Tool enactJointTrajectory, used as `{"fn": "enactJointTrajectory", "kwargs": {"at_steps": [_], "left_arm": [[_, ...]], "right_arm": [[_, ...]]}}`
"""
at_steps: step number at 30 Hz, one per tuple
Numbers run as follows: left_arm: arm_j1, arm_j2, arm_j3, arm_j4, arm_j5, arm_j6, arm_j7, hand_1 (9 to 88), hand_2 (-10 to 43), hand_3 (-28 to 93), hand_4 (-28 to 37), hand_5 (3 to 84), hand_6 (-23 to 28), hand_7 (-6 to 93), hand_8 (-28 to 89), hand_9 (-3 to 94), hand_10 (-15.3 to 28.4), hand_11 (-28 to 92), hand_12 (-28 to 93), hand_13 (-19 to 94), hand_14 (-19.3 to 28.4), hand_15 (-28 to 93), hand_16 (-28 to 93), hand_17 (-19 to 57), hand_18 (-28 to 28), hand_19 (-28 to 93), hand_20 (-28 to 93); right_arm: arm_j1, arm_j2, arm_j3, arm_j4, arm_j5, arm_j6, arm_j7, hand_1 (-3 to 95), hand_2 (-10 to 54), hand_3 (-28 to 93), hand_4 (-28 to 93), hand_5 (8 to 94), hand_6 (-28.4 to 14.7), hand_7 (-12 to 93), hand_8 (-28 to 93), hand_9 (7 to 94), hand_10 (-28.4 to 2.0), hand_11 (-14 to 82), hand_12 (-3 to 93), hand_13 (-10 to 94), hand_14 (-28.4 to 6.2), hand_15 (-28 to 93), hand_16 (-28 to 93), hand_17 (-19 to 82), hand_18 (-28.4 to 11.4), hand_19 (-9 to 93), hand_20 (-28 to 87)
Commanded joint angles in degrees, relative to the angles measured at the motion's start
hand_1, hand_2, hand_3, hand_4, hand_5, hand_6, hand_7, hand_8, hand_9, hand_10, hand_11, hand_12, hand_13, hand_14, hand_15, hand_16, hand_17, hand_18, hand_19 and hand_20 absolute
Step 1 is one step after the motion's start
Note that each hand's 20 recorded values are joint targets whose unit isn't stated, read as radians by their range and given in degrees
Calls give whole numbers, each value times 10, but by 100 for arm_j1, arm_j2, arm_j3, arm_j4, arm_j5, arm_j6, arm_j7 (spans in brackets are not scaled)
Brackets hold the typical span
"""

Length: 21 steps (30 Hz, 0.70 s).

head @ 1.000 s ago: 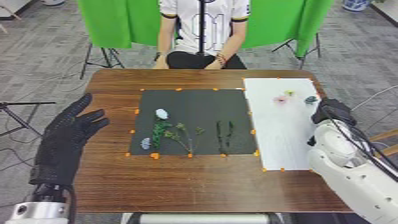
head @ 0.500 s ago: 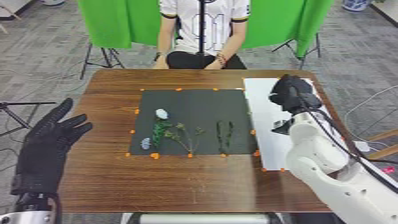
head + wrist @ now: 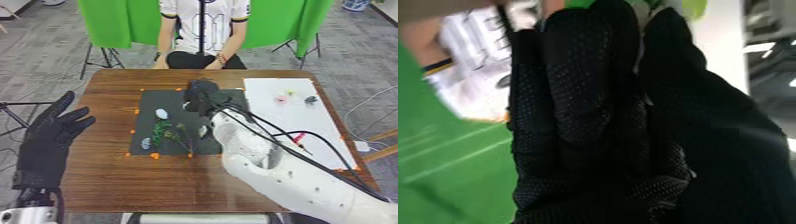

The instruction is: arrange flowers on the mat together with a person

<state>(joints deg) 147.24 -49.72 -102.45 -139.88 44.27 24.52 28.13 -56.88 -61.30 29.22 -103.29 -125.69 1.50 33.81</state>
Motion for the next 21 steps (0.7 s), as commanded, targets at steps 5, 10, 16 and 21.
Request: {"fn": "enactJointTrajectory", "kwargs": {"at_steps": [5,10,16,21], "left_arm": [[-109,-208,-48,81,98,-224,-301,192,21,784,-283,316,52,139,-102,337,188,221,114,237,263,497,-86,-96,231,492,167],[-194,-259,-33,117,148,-346,-421,193,21,785,-283,316,52,135,-99,338,187,215,117,237,262,493,-83,-95,232,493,176],[-241,-287,-27,127,184,-412,-511,196,20,787,-283,316,52,134,-98,336,187,207,120,237,262,487,-79,-94,232,489,182],[-221,-259,-22,126,156,-411,-537,199,18,788,-283,316,51,134,-98,337,186,208,122,238,262,486,-77,-94,232,488,185]], "right_arm": [[567,-580,-972,573,-342,-314,161,589,-95,619,-275,788,32,173,12,907,-64,102,372,794,-36,479,276,443,-143,911,-155],[723,-644,-1248,716,-504,-458,344,578,-95,595,-253,769,30,174,1,892,-68,113,366,788,-46,501,240,440,-145,905,-138],[718,-659,-1341,796,-641,-662,519,558,-95,567,-232,743,23,163,-2,860,-77,168,323,780,-52,524,195,435,-149,901,-123],[677,-657,-1290,802,-715,-841,577,513,-95,599,-236,710,20,162,-16,831,-87,226,280,774,-57,534,186,427,-156,902,-114]]}}
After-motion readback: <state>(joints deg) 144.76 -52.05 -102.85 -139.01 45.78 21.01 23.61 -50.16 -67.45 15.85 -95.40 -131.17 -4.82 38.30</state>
